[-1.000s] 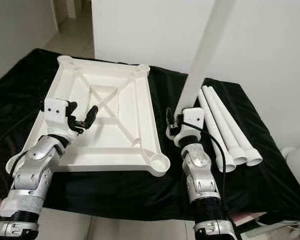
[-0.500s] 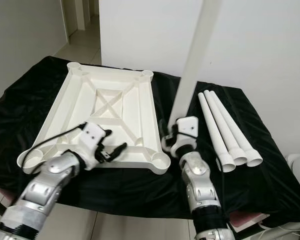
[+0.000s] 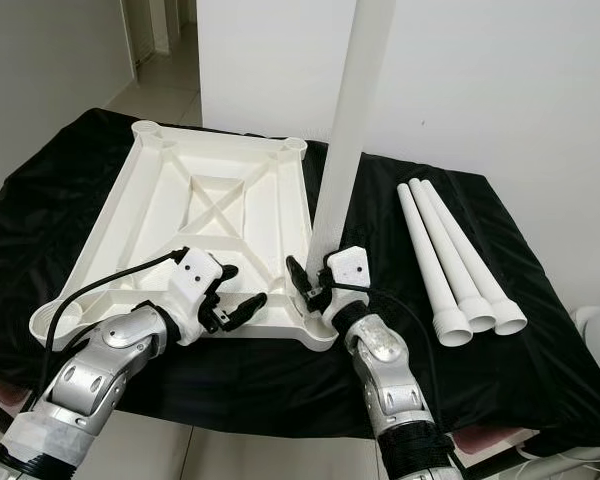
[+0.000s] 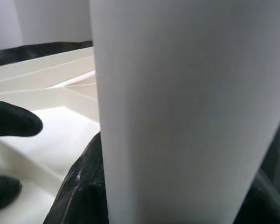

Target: Building children table

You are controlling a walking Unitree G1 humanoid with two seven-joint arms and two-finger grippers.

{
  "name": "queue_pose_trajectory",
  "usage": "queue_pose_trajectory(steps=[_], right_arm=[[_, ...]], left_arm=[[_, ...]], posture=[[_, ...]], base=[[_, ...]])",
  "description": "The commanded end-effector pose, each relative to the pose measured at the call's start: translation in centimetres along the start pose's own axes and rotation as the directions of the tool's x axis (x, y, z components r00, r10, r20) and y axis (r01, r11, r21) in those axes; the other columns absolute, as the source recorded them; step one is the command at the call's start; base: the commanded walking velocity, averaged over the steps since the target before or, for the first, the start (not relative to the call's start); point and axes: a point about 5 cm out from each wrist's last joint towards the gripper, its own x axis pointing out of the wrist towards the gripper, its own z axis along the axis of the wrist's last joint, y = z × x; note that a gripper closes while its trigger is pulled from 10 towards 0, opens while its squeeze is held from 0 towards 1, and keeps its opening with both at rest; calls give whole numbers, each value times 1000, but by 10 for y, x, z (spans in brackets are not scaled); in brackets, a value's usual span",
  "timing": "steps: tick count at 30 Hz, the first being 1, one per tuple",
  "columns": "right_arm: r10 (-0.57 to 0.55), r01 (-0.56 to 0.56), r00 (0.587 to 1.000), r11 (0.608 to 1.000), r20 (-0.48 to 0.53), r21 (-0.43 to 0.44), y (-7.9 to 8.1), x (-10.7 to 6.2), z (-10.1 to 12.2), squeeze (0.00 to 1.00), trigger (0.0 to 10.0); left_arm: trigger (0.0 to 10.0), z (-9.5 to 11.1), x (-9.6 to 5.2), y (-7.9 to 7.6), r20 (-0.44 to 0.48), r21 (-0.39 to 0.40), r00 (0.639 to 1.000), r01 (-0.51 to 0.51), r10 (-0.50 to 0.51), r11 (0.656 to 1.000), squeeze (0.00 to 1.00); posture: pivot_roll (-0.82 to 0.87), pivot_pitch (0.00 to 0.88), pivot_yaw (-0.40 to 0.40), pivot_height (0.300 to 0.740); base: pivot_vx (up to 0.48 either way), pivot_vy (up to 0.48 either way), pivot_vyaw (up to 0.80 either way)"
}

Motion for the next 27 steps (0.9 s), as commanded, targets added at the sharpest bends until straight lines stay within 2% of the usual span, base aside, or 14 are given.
queue_pose_trajectory(steps=[1,5,11,16,27], right_arm=[[0,4,992,999,-124,31,0,-12,-24,0,10000],[-42,52,989,996,-145,68,-9,-23,-31,0,10000],[-84,97,987,991,-138,96,-16,-29,-34,0,10000],[34,-26,989,998,-143,59,-3,-36,-35,0,10000],[133,-125,981,990,-144,64,7,-37,-38,0,10000]], left_arm=[[10000,0,0,-3,-9,10,999,35,-34,999,0],[10000,0,-2,-2,-12,-15,999,31,-31,999,0],[10000,3,-2,1,-13,-9,1000,19,-19,1000,0],[10000,4,-1,0,-20,-4,1000,22,-22,1000,0],[10000,5,-2,1,-21,-6,999,24,-25,1000,0]], posture=[[113,37,-122,740],[112,40,-122,740],[108,38,-117,740],[103,31,-112,740],[102,25,-103,740]], base=[[0,0,0],[0,0,0],[0,0,0],[0,0,0],[0,0,0]])
